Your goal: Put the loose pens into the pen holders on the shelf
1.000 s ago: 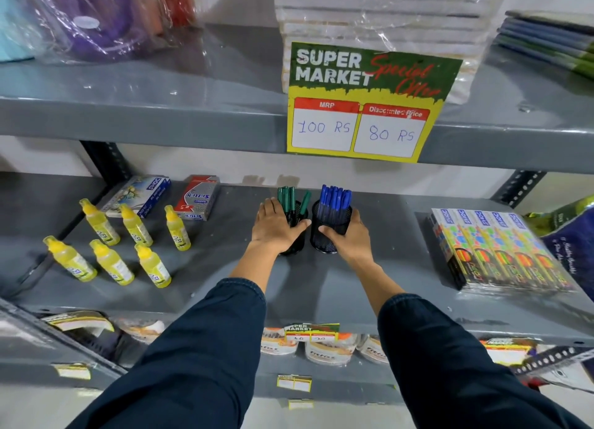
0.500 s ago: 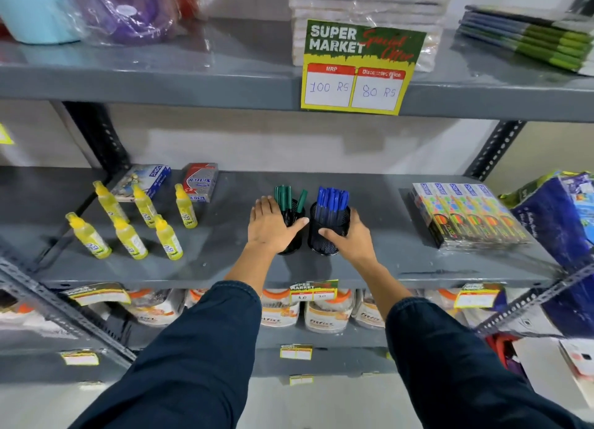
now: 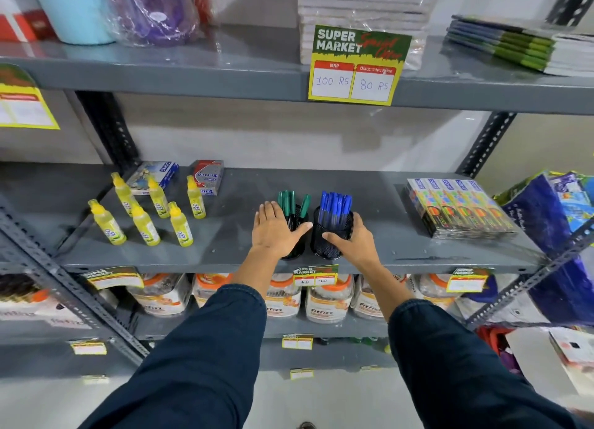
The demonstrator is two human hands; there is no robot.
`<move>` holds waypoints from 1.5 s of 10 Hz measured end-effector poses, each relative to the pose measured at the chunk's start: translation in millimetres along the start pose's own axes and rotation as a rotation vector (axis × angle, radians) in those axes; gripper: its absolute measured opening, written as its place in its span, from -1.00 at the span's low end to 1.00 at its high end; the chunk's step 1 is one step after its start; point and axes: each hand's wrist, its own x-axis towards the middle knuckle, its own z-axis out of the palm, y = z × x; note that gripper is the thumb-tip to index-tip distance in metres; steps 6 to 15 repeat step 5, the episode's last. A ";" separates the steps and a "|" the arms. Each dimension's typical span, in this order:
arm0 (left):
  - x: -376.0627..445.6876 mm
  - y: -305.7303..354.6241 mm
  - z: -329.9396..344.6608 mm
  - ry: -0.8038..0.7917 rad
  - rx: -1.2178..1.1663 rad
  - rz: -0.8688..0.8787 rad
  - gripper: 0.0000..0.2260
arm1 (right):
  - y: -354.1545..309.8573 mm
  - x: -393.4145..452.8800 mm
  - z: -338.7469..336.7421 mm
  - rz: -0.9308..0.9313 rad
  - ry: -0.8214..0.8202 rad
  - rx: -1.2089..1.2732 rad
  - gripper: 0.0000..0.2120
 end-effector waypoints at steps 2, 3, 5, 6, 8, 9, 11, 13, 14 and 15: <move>-4.6 3.9 -0.5 0.000 -0.030 -0.013 -0.08 | -4.9 -7.1 -4.4 0.025 -0.026 0.003 -0.30; -3.9 4.0 -1.3 -0.020 -0.048 -0.024 -0.06 | -2.7 -6.2 -4.2 0.054 -0.059 0.020 -0.06; -16.6 8.4 -10.9 0.187 -0.107 0.055 -0.17 | -14.3 -17.8 -9.6 -0.027 0.039 0.042 -0.11; -16.6 8.4 -10.9 0.187 -0.107 0.055 -0.17 | -14.3 -17.8 -9.6 -0.027 0.039 0.042 -0.11; -16.6 8.4 -10.9 0.187 -0.107 0.055 -0.17 | -14.3 -17.8 -9.6 -0.027 0.039 0.042 -0.11; -16.6 8.4 -10.9 0.187 -0.107 0.055 -0.17 | -14.3 -17.8 -9.6 -0.027 0.039 0.042 -0.11; -16.6 8.4 -10.9 0.187 -0.107 0.055 -0.17 | -14.3 -17.8 -9.6 -0.027 0.039 0.042 -0.11; -16.6 8.4 -10.9 0.187 -0.107 0.055 -0.17 | -14.3 -17.8 -9.6 -0.027 0.039 0.042 -0.11; -16.6 8.4 -10.9 0.187 -0.107 0.055 -0.17 | -14.3 -17.8 -9.6 -0.027 0.039 0.042 -0.11; -16.6 8.4 -10.9 0.187 -0.107 0.055 -0.17 | -14.3 -17.8 -9.6 -0.027 0.039 0.042 -0.11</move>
